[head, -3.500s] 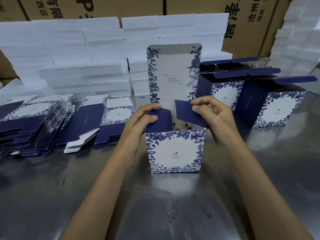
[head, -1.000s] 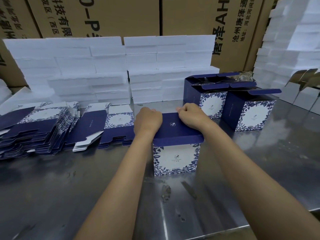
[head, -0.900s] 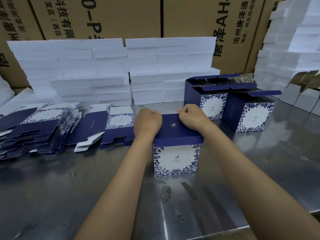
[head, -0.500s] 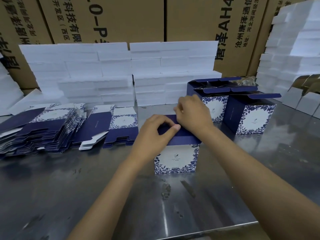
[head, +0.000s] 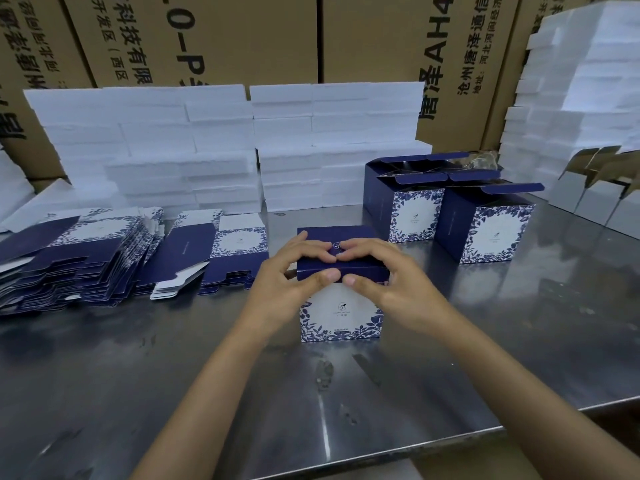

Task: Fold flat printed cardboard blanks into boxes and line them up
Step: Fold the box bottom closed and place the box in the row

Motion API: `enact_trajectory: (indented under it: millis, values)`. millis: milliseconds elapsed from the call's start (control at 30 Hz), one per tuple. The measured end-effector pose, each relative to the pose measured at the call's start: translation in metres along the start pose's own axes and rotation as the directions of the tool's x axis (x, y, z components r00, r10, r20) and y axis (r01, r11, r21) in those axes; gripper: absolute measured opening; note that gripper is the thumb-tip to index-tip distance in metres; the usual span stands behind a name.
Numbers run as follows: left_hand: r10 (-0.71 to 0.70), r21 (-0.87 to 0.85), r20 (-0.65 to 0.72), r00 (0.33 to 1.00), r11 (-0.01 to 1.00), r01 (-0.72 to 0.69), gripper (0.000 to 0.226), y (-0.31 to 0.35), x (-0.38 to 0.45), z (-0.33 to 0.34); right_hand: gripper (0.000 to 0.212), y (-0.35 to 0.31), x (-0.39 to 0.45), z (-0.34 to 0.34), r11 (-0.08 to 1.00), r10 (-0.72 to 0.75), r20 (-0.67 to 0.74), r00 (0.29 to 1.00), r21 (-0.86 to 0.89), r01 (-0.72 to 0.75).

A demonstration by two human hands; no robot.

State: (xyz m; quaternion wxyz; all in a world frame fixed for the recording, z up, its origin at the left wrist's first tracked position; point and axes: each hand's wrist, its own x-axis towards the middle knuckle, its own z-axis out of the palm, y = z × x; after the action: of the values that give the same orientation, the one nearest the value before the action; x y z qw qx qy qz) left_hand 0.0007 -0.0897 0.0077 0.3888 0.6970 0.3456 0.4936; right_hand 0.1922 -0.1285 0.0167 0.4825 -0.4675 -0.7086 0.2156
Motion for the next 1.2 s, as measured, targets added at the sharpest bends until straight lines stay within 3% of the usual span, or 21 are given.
enact_trajectory:
  millis: [100,167,333,500,633,900,967,1000,1033,1100,1200]
  values:
    - [0.012,-0.084,-0.052,0.999,0.996,-0.017,0.012,-0.003,0.0,0.005,0.016,0.003,0.0,0.009,0.995,0.023,-0.106,0.994,0.103,-0.012]
    - [0.034,-0.061,-0.081,0.996,0.997,-0.039,0.017,-0.005,0.001,0.006,0.016,0.003,0.003,0.013,0.991,0.052,-0.12,0.991,0.131,-0.036]
    - [0.026,-0.031,-0.028,0.999,0.999,-0.027,0.017,-0.009,0.003,-0.004,0.024,0.007,0.007,-0.003,0.996,0.074,-0.059,0.995,0.053,-0.071]
    - [0.029,-0.016,-0.039,0.999,0.999,-0.03,0.019,-0.011,0.01,-0.005,0.026,0.011,0.01,-0.007,0.997,0.076,-0.083,0.994,0.032,-0.073]
    - [0.011,-0.07,0.007,1.0,0.997,-0.01,0.021,-0.013,0.015,-0.015,0.03,0.016,0.012,-0.02,0.99,0.096,0.02,0.995,0.097,-0.098]
    - [-0.042,-0.102,0.039,0.998,0.994,0.045,0.024,-0.009,0.013,-0.02,0.029,0.015,0.015,-0.027,0.983,0.126,0.028,0.992,0.128,-0.129]
    - [-0.06,-0.087,0.021,0.998,0.994,0.061,0.026,-0.01,0.012,-0.019,0.027,0.014,0.013,-0.024,0.996,0.086,-0.028,0.996,0.03,-0.086]
    - [-0.058,-0.075,0.004,0.998,0.995,0.058,0.025,-0.01,0.012,-0.016,0.025,0.013,0.011,-0.021,0.993,0.009,-0.098,0.995,-0.116,-0.02]
    - [-0.055,-0.069,-0.013,0.998,0.996,0.054,0.025,-0.009,0.012,-0.011,0.024,0.014,0.008,-0.016,0.947,-0.116,-0.159,0.98,-0.317,0.061]
    - [-0.049,-0.068,-0.041,0.998,0.997,0.046,0.025,-0.007,0.014,0.004,0.022,0.016,0.001,-0.003,0.752,-0.345,-0.194,0.918,-0.642,0.147]
    - [-0.054,-0.053,-0.088,0.995,0.997,0.049,0.024,-0.006,0.021,0.033,0.031,0.025,-0.007,0.006,0.594,-0.368,-0.25,0.896,-0.804,0.02]
